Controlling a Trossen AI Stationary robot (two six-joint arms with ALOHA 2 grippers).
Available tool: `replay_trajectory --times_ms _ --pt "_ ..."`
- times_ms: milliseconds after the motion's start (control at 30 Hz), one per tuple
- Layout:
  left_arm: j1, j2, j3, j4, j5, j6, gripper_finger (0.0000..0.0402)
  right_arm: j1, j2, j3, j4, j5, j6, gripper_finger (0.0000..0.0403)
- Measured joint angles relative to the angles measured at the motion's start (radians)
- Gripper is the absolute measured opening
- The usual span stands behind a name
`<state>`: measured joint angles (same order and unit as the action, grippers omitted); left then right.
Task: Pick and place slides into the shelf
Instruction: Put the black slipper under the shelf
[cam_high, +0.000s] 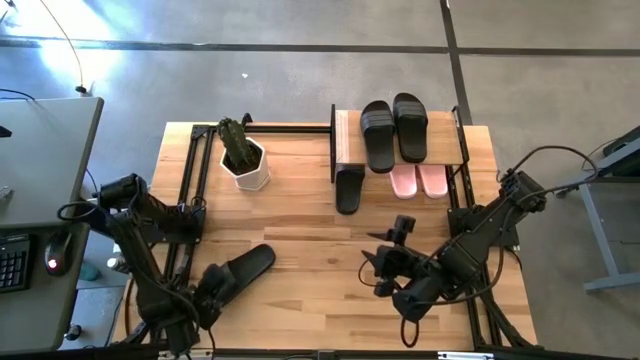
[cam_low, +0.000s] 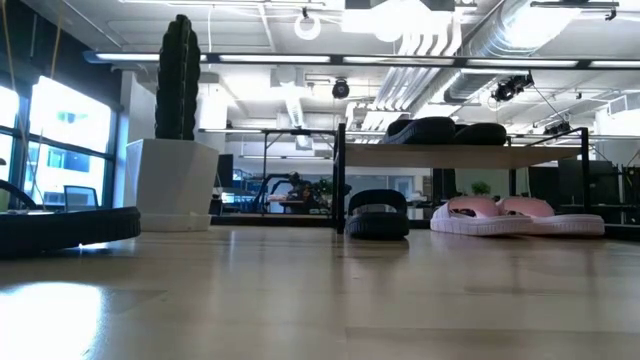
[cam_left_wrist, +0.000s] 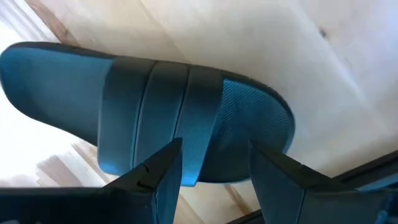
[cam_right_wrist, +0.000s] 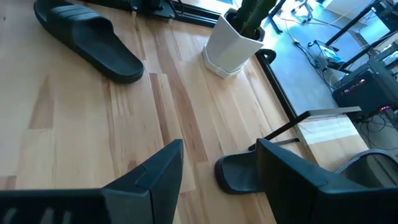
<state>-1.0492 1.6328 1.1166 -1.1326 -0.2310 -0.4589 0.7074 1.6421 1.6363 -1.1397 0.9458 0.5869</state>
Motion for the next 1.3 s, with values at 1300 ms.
replay_trajectory --times_ms 1300 --pt "0.003 0.127 -0.011 -0.068 -0.340 -0.153 0.0091 -0.016 0.001 -0.001 0.000 0.053 0.016 0.0193"
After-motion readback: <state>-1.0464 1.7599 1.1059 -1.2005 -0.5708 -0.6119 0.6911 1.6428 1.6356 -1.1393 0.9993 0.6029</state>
